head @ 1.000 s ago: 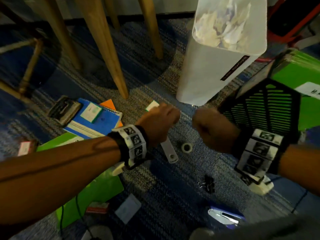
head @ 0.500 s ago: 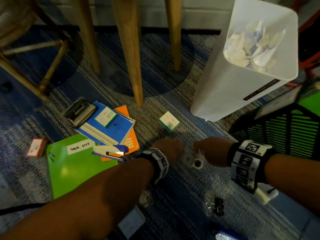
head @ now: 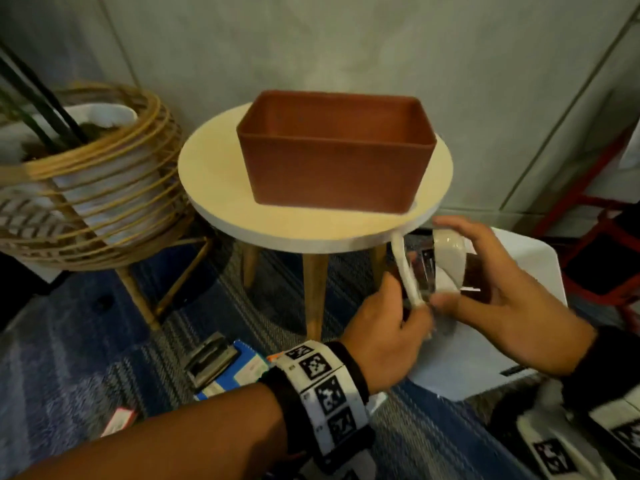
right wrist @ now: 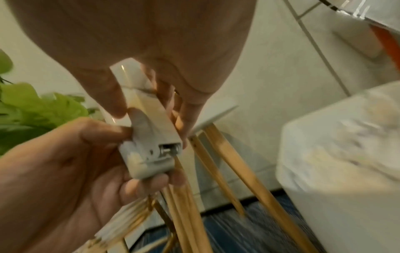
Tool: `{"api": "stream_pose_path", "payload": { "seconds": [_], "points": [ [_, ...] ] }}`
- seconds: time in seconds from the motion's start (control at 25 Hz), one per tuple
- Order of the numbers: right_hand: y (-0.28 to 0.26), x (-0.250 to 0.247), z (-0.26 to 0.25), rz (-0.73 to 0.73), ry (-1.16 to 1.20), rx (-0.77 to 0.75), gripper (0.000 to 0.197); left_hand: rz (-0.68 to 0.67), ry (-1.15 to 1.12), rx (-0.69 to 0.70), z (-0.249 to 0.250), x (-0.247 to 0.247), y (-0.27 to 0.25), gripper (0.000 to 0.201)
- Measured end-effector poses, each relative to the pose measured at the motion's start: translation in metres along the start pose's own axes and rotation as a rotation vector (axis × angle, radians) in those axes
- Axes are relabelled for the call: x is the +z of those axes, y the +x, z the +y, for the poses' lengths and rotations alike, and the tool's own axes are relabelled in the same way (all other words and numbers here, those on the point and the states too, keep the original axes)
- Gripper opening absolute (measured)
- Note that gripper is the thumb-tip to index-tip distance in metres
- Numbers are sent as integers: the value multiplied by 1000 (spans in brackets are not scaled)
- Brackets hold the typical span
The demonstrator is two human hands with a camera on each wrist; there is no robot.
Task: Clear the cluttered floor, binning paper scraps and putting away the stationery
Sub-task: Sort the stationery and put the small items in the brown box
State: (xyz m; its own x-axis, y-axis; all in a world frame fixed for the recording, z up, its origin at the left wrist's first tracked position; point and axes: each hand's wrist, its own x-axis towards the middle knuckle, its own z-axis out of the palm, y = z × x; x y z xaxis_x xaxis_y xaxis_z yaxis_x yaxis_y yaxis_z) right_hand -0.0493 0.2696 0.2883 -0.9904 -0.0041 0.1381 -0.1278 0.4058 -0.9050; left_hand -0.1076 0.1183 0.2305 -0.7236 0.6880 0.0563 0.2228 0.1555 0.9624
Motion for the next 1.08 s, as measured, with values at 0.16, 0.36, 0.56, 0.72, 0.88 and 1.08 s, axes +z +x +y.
{"api": "stream_pose_path", "payload": {
  "seconds": [0.16,0.36,0.56,0.72,0.88,1.08],
  "points": [
    [23,-6,-55,61,-13,-125,66,151,145,233,41,-41,2,41],
    [63,-25,-107,380,-100,-228,64,606,723,532,70,-98,21,45],
    [131,-28,-128,554,-214,-141,48,667,1031,196,72,-146,49,29],
    [169,-14,-116,486,-468,-21,54,551,1046,116,73,-161,57,29],
    [187,-7,-106,361,-653,139,63,439,1013,143,79,-167,58,19],
    [180,-7,-103,233,-738,241,54,287,1022,152,87,-172,43,42]
  ]
}}
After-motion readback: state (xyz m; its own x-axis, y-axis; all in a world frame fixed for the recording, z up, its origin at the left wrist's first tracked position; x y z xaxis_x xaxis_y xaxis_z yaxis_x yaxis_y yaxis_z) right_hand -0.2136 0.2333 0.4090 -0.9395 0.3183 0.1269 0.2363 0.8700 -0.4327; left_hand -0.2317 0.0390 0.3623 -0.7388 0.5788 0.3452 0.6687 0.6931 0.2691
